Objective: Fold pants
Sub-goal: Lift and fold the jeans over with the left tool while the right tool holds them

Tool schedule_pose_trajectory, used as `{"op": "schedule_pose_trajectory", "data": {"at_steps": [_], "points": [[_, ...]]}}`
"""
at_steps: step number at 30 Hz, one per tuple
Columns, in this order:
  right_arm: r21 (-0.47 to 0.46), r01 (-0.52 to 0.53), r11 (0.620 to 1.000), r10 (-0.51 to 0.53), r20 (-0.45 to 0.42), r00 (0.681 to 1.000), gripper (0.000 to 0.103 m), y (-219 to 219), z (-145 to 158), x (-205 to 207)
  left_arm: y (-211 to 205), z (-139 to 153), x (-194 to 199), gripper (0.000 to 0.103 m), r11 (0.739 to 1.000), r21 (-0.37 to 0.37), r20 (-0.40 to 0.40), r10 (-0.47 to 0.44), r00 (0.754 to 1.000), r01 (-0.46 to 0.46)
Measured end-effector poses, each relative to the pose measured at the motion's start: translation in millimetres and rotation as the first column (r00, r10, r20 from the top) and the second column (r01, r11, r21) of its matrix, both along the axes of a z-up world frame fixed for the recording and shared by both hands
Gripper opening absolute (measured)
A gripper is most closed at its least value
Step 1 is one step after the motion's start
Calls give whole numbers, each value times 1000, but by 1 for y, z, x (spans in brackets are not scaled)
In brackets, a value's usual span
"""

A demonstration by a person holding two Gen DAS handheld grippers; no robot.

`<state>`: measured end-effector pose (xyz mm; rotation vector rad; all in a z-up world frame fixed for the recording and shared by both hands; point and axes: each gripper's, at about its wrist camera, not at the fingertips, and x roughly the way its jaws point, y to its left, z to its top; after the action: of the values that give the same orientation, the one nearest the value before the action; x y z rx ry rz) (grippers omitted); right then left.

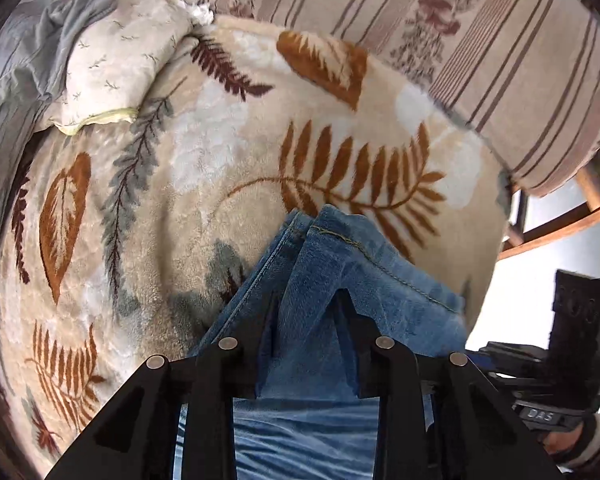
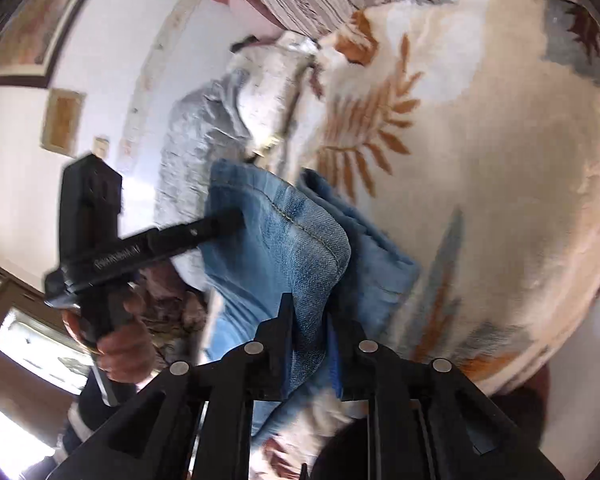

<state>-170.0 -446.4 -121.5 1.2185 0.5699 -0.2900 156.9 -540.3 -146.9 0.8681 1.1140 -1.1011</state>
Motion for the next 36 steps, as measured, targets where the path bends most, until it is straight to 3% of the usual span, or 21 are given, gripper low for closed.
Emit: {"op": "schedule_pose_trajectory", "data": {"at_steps": [1,2,3,4,6,8,12,16,17,19,21,24,26,28,29,31,32,36], "points": [[28,-2,1000,3,-31,1000,11,-3,-9,-1,-7,-17,-2,27,998,61,35,-1,999,-1],[65,21,998,-21,6,1000,11,-6,-13,-6,-9,-27,-1,27,996,94,46,-5,999,0],[79,34,996,-35,11,999,12,-8,-14,-14,-8,-25,0,27,997,74,37,-3,999,0],[58,37,998,-37,-1,999,20,-8,-9,-17,-6,-18,4,27,999,52,15,3,1000,-4],[-54,58,997,-61,-57,997,30,-8,6,-28,0,-1,15,27,1000,7,-31,19,999,-19],[-102,104,989,-114,-100,988,33,-10,9,-42,7,16,28,28,998,-35,-61,49,997,-52],[140,91,986,-102,78,992,33,-16,-10,-46,12,27,45,31,991,-62,-158,106,982,-117],[351,43,936,-112,180,977,33,-11,-35,-25,12,12,36,31,996,-15,-150,80,985,-83],[385,31,922,-128,229,965,27,-11,-37,-23,15,11,28,31,998,-1,-132,69,989,-69],[321,68,945,-173,310,935,19,-12,-19,-31,16,3,16,31,999,18,-72,38,997,-37],[164,114,980,-165,349,922,22,-13,11,-43,13,-7,7,31,999,48,-15,17,1000,-17],[-34,166,985,-161,126,979,23,-19,31,-51,9,-11,4,31,998,65,-16,12,1000,-11],[-5,171,985,-170,47,984,33,-22,20,-60,8,-3,10,31,999,35,-54,27,998,-25],[102,172,980,-178,50,983,54,-20,3,-67,6,6,18,31,999,1,-94,42,995,-42],[122,175,977,-181,45,982,57,-17,-3,-68,4,9,22,36,999,-10,-115,49,992,-51],[128,161,979,-170,61,984,57,-12,-10,-63,1,11,30,52,998,-23,-158,53,986,-58],[135,142,981,-152,70,986,57,-10,-12,-57,-2,9,32,55,998,-26,-165,53,985,-58],[64,97,993,-102,69,992,57,-7,-12,-32,-18,-5,38,55,1000,6,-178,23,984,-22]]}}
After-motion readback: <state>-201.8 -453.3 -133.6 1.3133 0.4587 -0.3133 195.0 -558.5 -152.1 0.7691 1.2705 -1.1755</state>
